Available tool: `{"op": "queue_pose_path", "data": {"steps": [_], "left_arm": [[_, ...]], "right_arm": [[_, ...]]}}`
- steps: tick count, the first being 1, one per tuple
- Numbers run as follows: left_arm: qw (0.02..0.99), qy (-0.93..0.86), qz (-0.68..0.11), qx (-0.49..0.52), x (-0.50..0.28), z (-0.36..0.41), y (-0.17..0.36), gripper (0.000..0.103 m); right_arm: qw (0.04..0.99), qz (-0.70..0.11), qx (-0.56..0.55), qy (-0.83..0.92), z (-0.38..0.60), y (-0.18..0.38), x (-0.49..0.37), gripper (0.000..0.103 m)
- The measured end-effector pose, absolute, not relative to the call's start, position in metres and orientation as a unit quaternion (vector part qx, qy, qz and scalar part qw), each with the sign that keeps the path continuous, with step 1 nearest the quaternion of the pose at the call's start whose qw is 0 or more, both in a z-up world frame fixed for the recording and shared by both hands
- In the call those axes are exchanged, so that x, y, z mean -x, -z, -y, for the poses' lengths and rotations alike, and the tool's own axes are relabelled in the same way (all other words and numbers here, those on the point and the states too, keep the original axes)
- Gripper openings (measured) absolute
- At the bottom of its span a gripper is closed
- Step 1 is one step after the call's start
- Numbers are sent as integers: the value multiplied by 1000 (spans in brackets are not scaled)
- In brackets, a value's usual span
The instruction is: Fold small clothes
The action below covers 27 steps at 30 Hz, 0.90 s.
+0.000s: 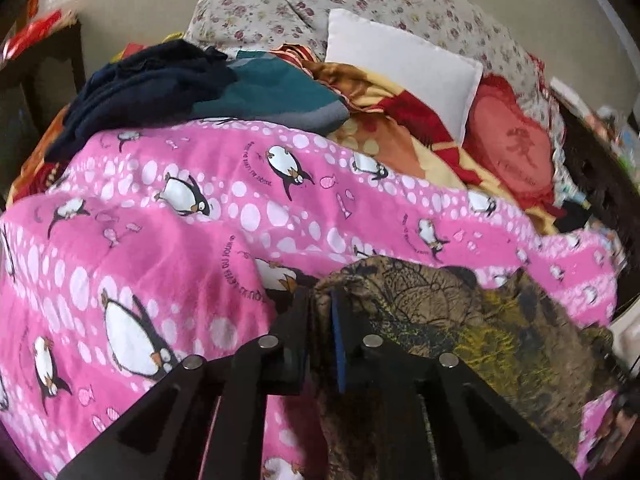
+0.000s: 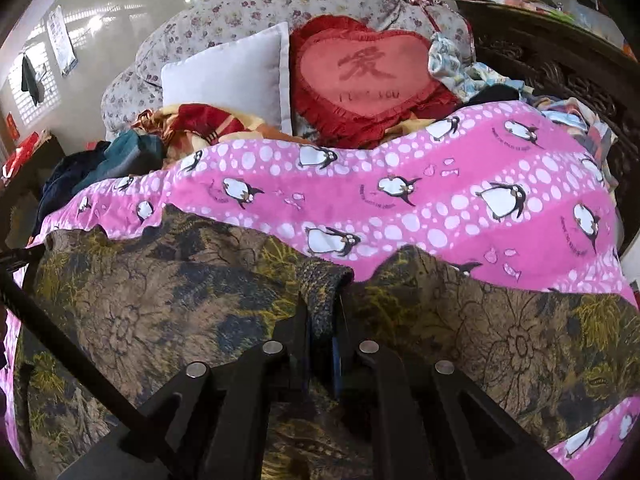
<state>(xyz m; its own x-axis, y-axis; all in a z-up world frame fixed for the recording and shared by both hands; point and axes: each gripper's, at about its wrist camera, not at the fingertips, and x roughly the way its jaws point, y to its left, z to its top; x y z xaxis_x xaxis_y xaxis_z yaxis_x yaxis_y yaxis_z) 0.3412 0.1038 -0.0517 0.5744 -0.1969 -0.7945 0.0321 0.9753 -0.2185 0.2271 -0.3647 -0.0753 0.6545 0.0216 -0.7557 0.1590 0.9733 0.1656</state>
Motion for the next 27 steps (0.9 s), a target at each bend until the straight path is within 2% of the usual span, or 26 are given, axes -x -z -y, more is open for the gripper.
{"op": "queue_pose_path", "data": {"steps": [1,3,4,9,11,12,13,14,15,19,20,21,22,23,27], "left_arm": [[885,61,-454,85,-338,-105,48,28],[895,44,-440,60,-326,-105,36,42],[898,47,-434,55,-318,-105,30,51],[902,99,-418,40,-271,-85,14,72],[899,123,-420,31,-254,-70,16,74],[895,135,-424,27,-245,-63,19,74],[891,145,-430,23,-239,-57,23,74],[886,154,-438,18,-233,-51,29,74],[879,163,-448,9,-227,-44,37,74],[864,143,-480,-42,-217,-37,71,75],[864,131,-484,-50,-217,-38,76,75],[862,116,-491,-50,-219,-43,83,75],[859,114,-498,-35,-222,-51,87,75],[857,117,-501,-22,-223,-55,87,75],[862,112,-494,-10,-226,-67,82,75]], "right_arm": [[902,-413,-119,38,370,72,-222,24],[905,-404,-127,46,379,62,-209,62],[910,-394,-119,55,380,57,-199,65],[908,-402,-109,45,381,57,-181,65],[905,-411,-110,30,377,67,-181,65],[904,-413,-105,29,374,70,-182,62],[904,-415,-96,32,371,74,-184,55],[905,-415,-89,33,369,76,-185,24],[907,-412,-87,34,369,75,-184,12],[898,-409,-157,32,392,76,-172,12],[892,-420,-160,49,398,82,-173,17],[885,-426,-173,72,408,90,-172,34],[880,-423,-198,86,419,93,-167,47],[882,-413,-209,91,424,90,-162,52],[908,-368,-178,92,415,65,-150,52]]}}
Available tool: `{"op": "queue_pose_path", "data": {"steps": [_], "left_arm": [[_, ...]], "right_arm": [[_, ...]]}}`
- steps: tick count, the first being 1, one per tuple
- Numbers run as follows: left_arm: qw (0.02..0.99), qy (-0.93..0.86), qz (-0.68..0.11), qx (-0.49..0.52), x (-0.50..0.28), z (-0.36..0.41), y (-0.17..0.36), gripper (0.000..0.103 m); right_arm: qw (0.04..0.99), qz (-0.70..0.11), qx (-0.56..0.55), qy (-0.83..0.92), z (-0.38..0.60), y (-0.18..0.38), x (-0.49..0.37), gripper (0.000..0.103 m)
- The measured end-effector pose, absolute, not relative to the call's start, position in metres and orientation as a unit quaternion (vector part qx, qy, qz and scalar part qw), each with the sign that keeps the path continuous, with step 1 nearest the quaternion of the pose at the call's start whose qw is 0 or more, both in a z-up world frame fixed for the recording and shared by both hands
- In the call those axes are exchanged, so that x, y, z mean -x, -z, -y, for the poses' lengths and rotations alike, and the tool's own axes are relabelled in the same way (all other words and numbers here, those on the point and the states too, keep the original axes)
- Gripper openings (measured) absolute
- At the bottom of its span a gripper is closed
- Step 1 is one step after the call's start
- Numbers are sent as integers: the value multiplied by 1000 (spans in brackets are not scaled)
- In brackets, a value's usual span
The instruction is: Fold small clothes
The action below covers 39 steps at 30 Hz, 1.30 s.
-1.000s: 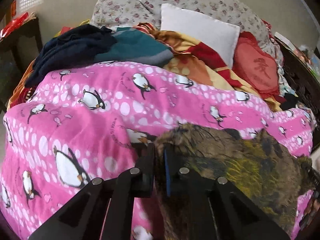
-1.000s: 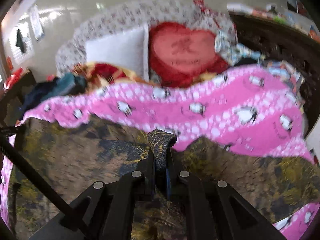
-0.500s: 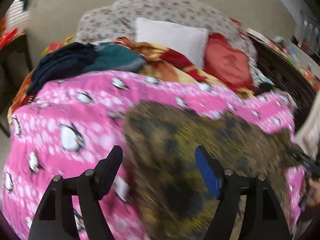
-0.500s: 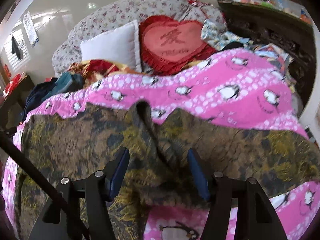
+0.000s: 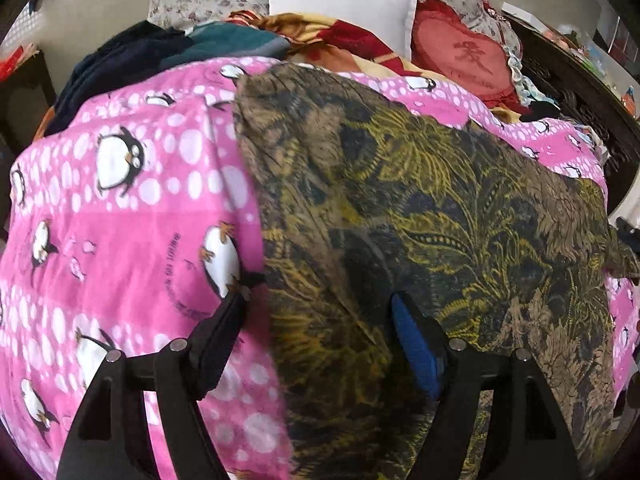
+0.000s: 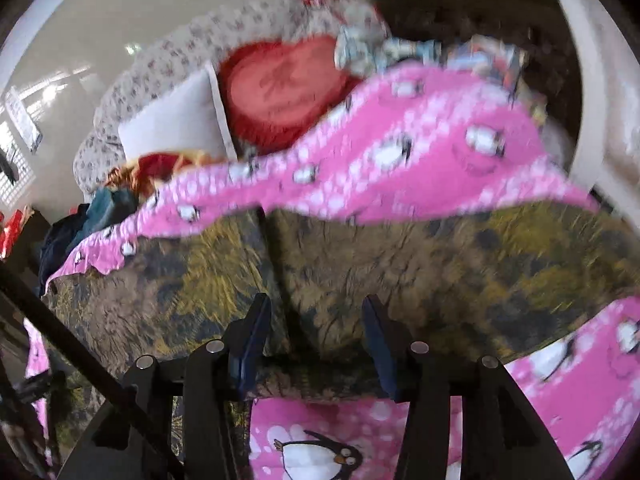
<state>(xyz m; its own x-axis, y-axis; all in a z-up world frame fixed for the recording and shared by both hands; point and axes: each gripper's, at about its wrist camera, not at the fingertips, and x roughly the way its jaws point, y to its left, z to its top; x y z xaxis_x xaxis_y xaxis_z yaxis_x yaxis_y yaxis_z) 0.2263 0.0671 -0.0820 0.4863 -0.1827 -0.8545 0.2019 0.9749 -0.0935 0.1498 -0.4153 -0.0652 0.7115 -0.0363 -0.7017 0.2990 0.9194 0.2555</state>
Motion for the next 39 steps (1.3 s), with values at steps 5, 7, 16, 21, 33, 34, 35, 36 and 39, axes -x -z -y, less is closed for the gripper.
{"op": "queue_pose_path", "data": {"steps": [5,7,16,21,33,34,35,36,39], "left_arm": [[864,99,-494,-12,-227,-64,90,75],[865,96,-493,-13,-224,-61,88,75],[879,123,-461,-10,-190,-51,46,82],[877,150,-456,-6,-178,-35,32,83],[872,141,-469,-8,-172,-23,33,83],[873,141,-467,-7,-171,-25,31,83],[874,141,-465,-6,-171,-27,31,83],[874,140,-465,-5,-171,-29,31,83],[875,136,-464,6,-174,-38,31,83]], "right_arm": [[915,-382,-118,48,380,71,-181,44],[918,-377,-102,66,374,81,-186,43],[900,-355,-193,163,485,74,-88,65],[841,-332,-333,266,590,105,-7,76],[821,-234,-446,270,658,124,3,6],[829,-231,-431,273,653,115,-1,6],[837,-229,-419,267,649,106,-5,6],[852,-228,-397,252,636,90,-11,6],[883,-219,-357,212,601,53,-28,6]]}}
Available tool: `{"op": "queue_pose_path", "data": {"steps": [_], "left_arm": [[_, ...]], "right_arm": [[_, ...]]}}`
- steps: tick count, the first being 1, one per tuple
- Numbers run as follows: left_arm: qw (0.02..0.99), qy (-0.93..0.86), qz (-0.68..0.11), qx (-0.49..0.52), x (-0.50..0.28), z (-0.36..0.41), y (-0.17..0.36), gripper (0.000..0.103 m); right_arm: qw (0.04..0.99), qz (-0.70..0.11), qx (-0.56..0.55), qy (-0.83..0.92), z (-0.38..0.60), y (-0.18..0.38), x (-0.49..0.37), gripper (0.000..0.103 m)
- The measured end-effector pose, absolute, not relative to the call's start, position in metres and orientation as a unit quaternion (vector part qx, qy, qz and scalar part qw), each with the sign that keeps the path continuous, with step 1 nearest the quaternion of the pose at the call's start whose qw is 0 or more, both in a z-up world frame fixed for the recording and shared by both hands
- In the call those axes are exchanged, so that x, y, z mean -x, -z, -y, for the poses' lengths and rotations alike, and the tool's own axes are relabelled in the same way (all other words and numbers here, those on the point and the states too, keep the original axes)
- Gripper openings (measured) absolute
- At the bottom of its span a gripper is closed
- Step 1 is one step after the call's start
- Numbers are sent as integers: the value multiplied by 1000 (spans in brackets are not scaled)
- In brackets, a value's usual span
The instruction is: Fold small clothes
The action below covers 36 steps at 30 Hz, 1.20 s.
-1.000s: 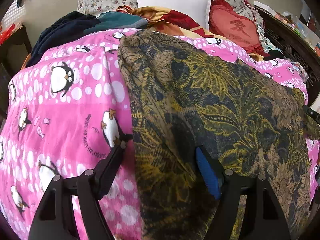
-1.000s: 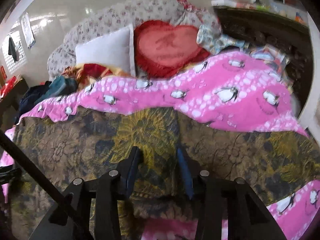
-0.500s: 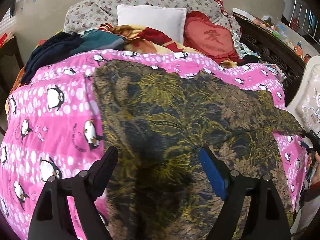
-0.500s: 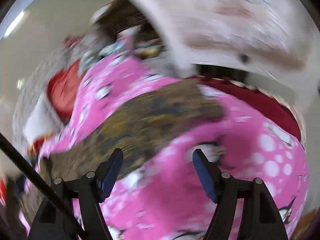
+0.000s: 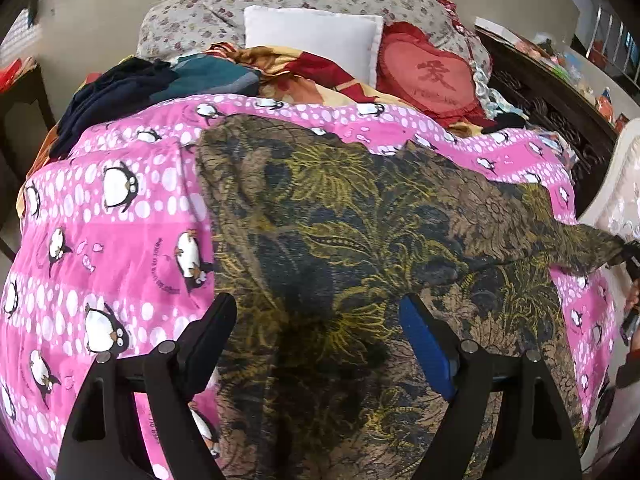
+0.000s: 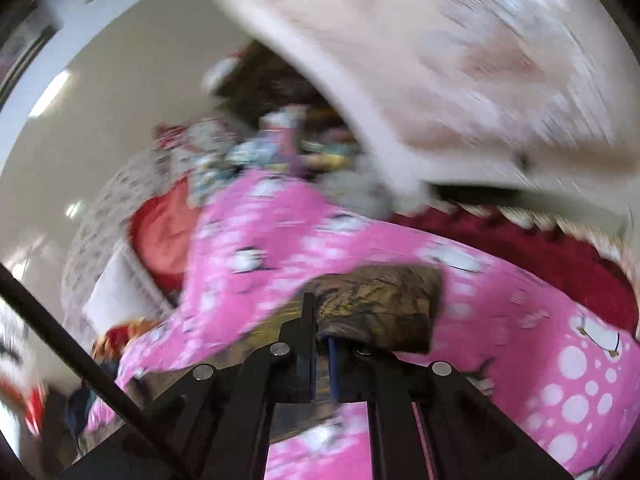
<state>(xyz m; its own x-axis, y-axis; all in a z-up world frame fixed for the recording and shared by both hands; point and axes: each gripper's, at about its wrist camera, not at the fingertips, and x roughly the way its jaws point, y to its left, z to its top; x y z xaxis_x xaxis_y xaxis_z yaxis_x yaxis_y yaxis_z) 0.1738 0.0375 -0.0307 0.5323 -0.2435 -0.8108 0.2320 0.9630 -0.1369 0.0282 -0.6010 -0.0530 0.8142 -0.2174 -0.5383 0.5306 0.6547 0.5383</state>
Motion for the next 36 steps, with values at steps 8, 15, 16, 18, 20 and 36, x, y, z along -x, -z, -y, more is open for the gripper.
{"op": "queue_pose_path", "data": {"steps": [8,15,16,18,20,36], "left_arm": [[884,125,-447,48,-171,-75,23,83],[884,104,-447,91,-176,-111,29,83],[884,103,-447,93,-175,-114,30,83],[884,103,-446,94,-175,-116,31,83],[885,108,-445,89,-175,-117,31,83],[863,157,-477,53,-223,-13,48,87]], "right_arm": [[950,-206,-236,1,413,-50,-119,6],[936,-281,-121,-175,195,-18,-201,21],[920,-314,-111,-207,164,1,-212,32],[887,-371,-99,-256,124,32,-220,64],[872,-393,-61,-285,99,48,-214,64],[924,-355,-100,-99,299,39,-135,79]]}}
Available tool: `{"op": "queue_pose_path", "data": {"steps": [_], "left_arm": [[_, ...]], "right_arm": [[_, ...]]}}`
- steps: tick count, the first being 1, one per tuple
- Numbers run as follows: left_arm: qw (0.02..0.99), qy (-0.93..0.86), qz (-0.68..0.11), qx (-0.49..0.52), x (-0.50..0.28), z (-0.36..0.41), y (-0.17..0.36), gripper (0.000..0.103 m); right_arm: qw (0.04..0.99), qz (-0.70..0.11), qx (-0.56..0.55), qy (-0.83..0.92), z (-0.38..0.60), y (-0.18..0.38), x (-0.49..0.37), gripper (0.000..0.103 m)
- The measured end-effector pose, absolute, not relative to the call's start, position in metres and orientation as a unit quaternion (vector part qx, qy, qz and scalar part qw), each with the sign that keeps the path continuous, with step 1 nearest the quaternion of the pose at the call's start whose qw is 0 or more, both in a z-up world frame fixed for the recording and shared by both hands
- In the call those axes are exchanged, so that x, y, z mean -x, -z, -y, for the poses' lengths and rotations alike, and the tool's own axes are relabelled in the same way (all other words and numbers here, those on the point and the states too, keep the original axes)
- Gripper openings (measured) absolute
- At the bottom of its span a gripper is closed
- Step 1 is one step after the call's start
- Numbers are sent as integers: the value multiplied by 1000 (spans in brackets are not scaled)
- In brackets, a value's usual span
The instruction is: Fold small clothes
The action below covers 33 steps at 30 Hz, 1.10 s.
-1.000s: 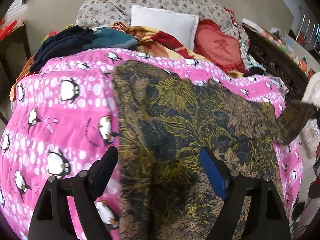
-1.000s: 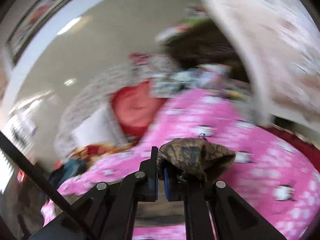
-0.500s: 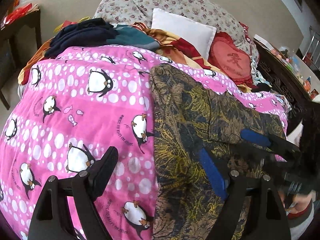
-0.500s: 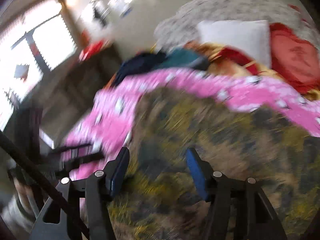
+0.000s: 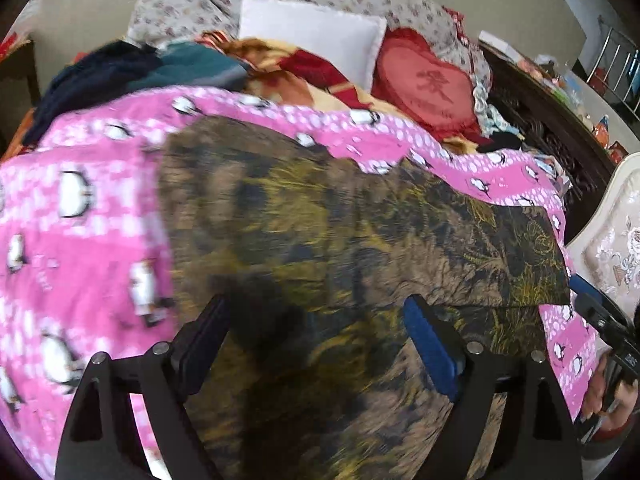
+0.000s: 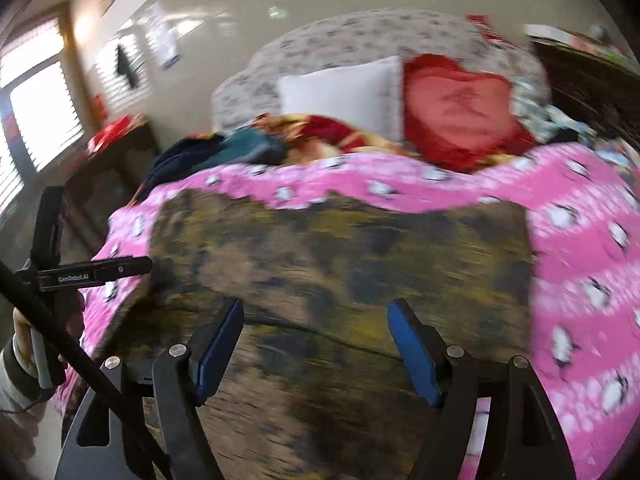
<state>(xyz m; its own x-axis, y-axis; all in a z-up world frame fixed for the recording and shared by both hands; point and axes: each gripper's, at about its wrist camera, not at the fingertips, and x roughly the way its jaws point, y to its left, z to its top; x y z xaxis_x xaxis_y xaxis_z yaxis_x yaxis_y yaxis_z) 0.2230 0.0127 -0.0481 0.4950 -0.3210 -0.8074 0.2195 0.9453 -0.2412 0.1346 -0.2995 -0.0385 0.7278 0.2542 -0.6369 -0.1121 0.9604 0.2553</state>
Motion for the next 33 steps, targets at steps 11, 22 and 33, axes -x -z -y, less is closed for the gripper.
{"op": "queue_pose_path", "data": {"steps": [11,22,33], "left_arm": [[862,116,-492,44,-248,36,74,17],[921,86,-373,69,-226,-46,-13,6],[895,46,-443,33,-226,-66,62,7]], "right_arm": [[920,-348,-179,-34,390,50,-106,80],[931,-313,-179,-58,364,21,-133,81],[916,-365,-161,-34,331,54,-188,82]]}}
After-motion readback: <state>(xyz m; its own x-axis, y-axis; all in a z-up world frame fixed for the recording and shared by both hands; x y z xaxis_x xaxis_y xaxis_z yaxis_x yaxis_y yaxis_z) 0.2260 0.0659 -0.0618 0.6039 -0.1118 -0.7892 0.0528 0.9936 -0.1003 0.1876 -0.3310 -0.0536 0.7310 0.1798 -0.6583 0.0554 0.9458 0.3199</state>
